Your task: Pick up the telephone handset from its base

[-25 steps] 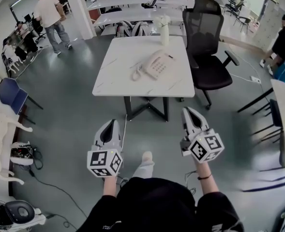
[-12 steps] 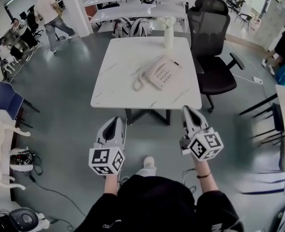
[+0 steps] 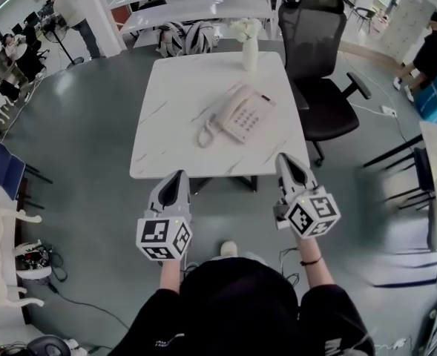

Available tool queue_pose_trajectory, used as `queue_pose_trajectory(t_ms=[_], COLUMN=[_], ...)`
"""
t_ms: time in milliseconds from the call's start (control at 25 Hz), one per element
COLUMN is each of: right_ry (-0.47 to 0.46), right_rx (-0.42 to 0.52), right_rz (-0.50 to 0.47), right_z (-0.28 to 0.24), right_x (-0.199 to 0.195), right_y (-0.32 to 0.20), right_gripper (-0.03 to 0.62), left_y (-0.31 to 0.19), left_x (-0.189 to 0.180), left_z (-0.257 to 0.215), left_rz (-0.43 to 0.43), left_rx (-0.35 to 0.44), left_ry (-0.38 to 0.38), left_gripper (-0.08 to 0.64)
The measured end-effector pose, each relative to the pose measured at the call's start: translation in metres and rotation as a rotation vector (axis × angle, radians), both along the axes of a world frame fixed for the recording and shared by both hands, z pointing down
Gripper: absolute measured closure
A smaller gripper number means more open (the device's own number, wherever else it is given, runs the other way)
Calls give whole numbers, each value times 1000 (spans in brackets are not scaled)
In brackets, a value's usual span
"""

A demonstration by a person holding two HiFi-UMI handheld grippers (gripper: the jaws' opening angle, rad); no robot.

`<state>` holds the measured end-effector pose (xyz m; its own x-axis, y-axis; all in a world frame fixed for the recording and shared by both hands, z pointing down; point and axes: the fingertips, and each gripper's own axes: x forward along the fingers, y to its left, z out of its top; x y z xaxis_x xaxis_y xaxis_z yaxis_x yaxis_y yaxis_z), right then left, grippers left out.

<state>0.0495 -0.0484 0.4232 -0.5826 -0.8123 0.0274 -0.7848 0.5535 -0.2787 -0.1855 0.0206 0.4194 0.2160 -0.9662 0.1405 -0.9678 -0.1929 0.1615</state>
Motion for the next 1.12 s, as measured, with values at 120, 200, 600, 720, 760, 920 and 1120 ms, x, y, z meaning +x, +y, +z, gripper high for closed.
queue_pose_trajectory(t_ms=[120,200,600,720,760,920,1120], right_ry=[15,16,42,42,42,35,41], right_rx=[-8,-20,-68,-82,-86,-98,-112], right_rz=[10,22,31,37,41,56,67], right_z=[6,9,24,32,33,40,43], right_x=[0,1,-6,-6,-5,1,8], right_y=[-7,-13,-48,-67,-75,-110,-155], right_gripper=[601,601,601,601,601,601,601], left_y=[-8,-14,-50,-69,-75,-106,-150], left_x=[3,1,-4,-3,-2,5,14], left_z=[6,11,29,36,38,42,42], left_rz=[18,22,30,38,43,57,66], left_rx=[-8,-20,-77,-97,-103,-121,-132], left_ry=[2,6,27,29,32,24,8], left_gripper=[560,560,560,560,560,560,560])
